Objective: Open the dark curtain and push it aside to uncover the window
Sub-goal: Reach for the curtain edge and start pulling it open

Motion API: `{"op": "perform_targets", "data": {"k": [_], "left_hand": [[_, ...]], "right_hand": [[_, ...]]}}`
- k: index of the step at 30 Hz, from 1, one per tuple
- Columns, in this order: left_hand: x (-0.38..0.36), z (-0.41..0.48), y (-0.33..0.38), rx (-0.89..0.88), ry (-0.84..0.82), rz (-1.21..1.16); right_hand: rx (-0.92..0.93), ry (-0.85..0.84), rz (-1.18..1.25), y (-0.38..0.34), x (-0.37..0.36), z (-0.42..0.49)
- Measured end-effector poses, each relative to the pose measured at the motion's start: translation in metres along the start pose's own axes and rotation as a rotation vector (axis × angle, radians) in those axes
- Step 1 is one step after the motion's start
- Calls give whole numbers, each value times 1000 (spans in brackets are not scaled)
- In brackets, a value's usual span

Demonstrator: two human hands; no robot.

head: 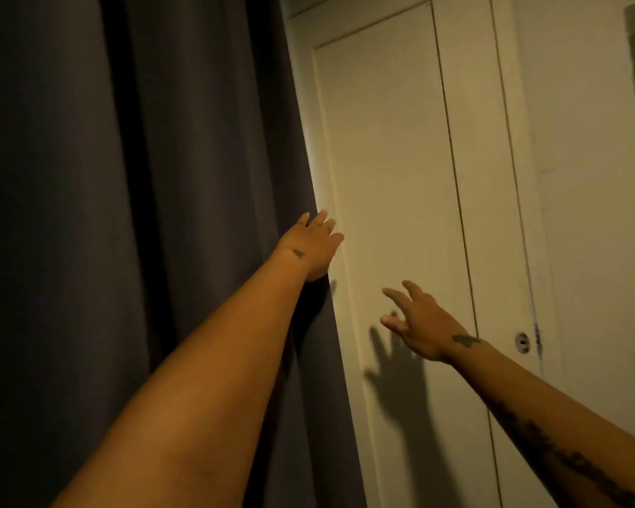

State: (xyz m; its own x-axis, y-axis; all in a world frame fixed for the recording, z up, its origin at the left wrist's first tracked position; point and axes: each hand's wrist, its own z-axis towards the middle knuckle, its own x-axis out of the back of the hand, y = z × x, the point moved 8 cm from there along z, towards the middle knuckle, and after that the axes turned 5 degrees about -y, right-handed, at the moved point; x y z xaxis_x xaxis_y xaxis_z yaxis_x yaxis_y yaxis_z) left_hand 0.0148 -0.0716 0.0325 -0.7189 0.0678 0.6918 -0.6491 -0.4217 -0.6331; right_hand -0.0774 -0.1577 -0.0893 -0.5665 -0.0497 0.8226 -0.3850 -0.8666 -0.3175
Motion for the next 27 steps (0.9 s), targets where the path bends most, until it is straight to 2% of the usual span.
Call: {"op": "perform_targets", "data": {"k": [5,10,15,19,24,27], "left_hand": [[3,28,-10,-55,5,165],[8,45,-24,-85,12,420],[0,55,-29,-120,-29,473],[-9,52,-40,-82,-69,470],[-29,50,-52,-38,-220,569],[-34,58,-58,4,-258,576]], "right_hand": [[44,66,36,-13,-24,47],[95,195,259,-21,-44,84],[212,376,536,-35,-58,108],[310,521,757,-46,-64,120],[394,590,921,-58,-69,133],[403,609,912,-59,-74,142]]}}
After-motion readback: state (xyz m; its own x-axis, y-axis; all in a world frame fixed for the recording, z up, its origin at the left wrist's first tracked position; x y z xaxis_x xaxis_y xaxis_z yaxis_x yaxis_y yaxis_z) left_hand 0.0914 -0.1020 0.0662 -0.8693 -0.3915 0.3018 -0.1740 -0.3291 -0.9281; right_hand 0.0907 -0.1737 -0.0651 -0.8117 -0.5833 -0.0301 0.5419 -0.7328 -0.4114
